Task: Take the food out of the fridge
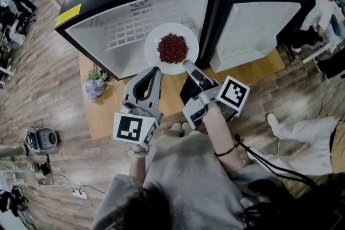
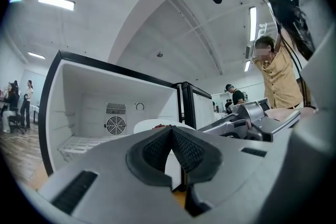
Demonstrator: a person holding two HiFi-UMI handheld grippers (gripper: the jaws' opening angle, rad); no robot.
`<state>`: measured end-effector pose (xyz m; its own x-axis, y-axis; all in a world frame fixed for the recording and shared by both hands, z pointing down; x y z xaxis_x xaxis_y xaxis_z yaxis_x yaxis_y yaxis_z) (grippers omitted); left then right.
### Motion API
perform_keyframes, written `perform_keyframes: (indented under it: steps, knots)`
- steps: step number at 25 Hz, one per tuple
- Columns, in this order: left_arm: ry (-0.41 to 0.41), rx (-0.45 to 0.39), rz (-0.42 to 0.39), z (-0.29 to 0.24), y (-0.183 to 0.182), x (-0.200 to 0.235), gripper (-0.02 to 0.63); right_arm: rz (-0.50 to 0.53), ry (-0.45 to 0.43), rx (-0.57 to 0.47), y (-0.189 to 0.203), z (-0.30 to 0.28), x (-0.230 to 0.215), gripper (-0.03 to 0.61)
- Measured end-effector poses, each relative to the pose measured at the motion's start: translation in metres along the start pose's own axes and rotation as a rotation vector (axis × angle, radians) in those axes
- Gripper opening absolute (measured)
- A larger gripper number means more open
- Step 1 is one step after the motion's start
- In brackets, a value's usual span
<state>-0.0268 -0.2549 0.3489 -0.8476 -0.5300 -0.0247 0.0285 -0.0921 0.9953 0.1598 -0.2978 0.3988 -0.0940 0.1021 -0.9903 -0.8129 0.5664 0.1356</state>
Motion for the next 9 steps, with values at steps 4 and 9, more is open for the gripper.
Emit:
perform_keyframes:
  steps: [4, 9]
  knots:
    - [0.001, -0.003, -0.005, -0.0013, -0.0012, -0.0031, 0.008, 0.003, -0.006, 0.0, -0.0016, 0.0015, 0.0002, 0.018]
    - [0.006, -0.005, -0.01, -0.0026, -0.0039, -0.0063, 0.008, 0.0, -0.008, 0.001, -0.0015, 0.004, 0.0016, 0.018]
Point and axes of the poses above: the fingertips, and each gripper's own axes: z backward along the fingers, x to its left, y out of its underside, the point moved 9 cm from there along z, backward along the fingers, and after that the axes turned 3 degrees about -x, right-handed, at the moved point
